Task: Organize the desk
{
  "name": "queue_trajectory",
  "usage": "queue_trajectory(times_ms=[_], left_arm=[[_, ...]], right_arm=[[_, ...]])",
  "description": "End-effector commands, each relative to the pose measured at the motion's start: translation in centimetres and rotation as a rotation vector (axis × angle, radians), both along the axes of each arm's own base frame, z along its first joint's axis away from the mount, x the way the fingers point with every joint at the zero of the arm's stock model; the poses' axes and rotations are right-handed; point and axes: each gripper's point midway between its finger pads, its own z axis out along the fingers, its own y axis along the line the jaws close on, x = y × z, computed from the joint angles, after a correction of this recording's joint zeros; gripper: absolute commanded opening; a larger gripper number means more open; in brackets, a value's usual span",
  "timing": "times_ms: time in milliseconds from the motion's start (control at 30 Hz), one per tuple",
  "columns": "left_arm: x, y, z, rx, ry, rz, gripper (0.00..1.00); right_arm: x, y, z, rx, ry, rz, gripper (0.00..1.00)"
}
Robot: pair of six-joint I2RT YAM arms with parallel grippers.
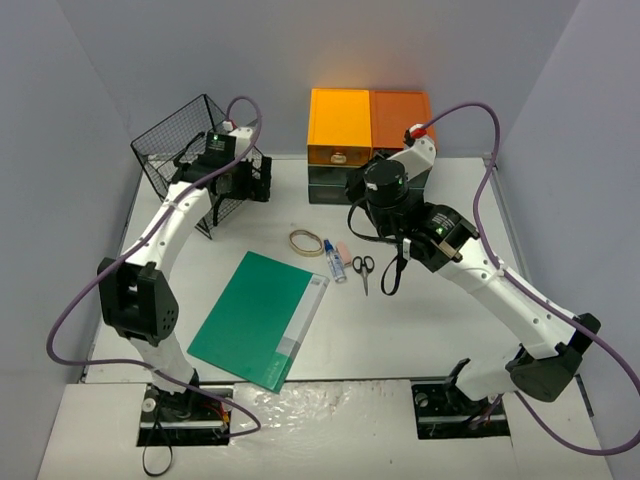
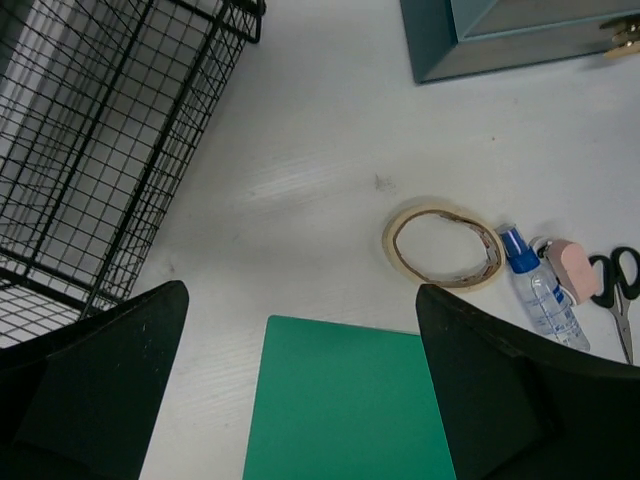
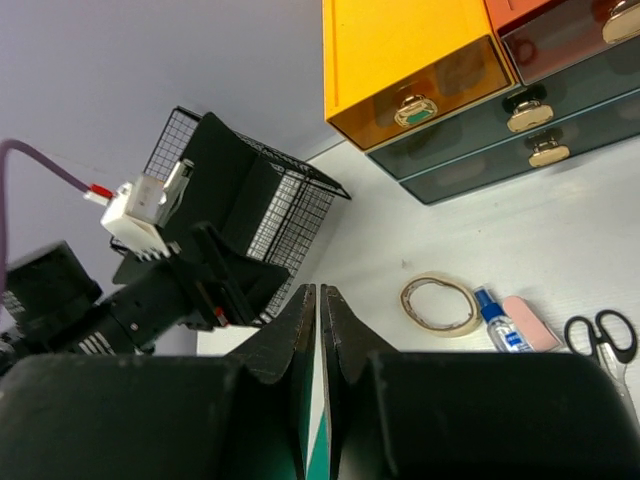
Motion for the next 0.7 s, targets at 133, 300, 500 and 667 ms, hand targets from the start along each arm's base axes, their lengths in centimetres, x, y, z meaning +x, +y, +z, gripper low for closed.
queue_trajectory(times_ms=[133,300,500,667], left_arm=[[5.9,4.1,9.5,-0.023,-0.256,0.076,0.97],[7.4,6.6,10.0,-0.027,-0.260,0.134,0.97],[8.1,8.8,9.8,-0.014,-0.268,0.182,0.97],[9.0,11.4,9.6,-0.021,-0.271,0.243,0.97]], right_arm=[[-0.6,-1.3,1.6,-0.009,-0.032,-0.004,0.04],[-0.7,-1.3,0.9,-0.023,-0.015,0.003,0.05],[-0.5,-1.0,0.7,-0.039,-0.007,0.012,0.06],[-0.3,-0.3,-0.3,-0.058,0.014,0.033,0.06]])
